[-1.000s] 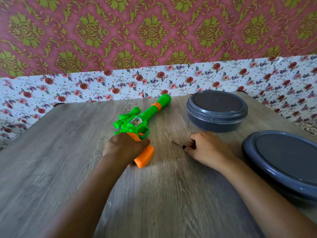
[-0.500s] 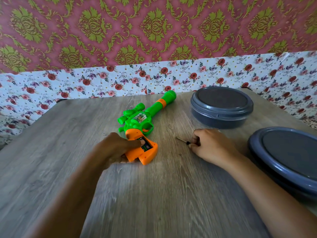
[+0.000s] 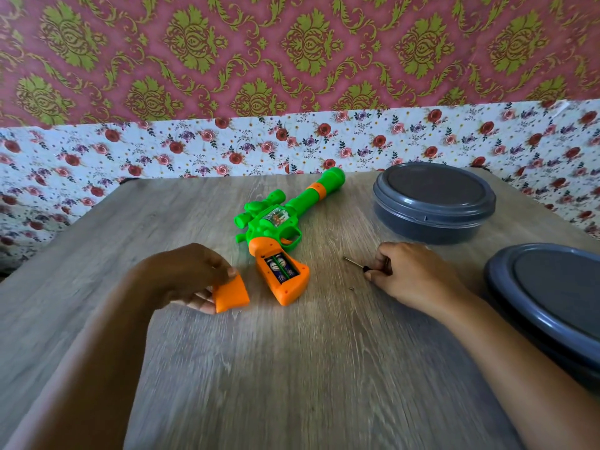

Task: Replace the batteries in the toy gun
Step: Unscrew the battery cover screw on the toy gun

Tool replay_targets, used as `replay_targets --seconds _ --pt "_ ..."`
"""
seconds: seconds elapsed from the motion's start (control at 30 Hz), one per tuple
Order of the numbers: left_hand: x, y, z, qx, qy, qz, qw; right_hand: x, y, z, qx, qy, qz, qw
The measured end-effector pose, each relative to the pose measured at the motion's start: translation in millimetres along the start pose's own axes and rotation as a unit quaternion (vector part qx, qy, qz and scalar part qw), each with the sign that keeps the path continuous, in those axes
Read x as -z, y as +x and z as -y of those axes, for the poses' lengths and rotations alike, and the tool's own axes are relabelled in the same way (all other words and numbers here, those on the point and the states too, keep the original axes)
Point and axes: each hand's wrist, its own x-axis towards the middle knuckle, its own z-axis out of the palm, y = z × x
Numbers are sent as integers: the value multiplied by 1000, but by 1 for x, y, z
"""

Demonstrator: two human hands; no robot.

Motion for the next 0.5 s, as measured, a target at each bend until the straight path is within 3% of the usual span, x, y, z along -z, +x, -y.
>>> replay_targets --seconds 0.17,0.33,0.5 --pt "-6 4 0 -29 132 -69 988 -2 2 -2 0 10 -3 1000" --pt "-27 18 -7 -93 302 -241 918 -5 3 -3 0 -2 -8 1000" --pt "-59 18 -24 -45 356 -254 898 -4 3 -3 -3 -3 -6 1000"
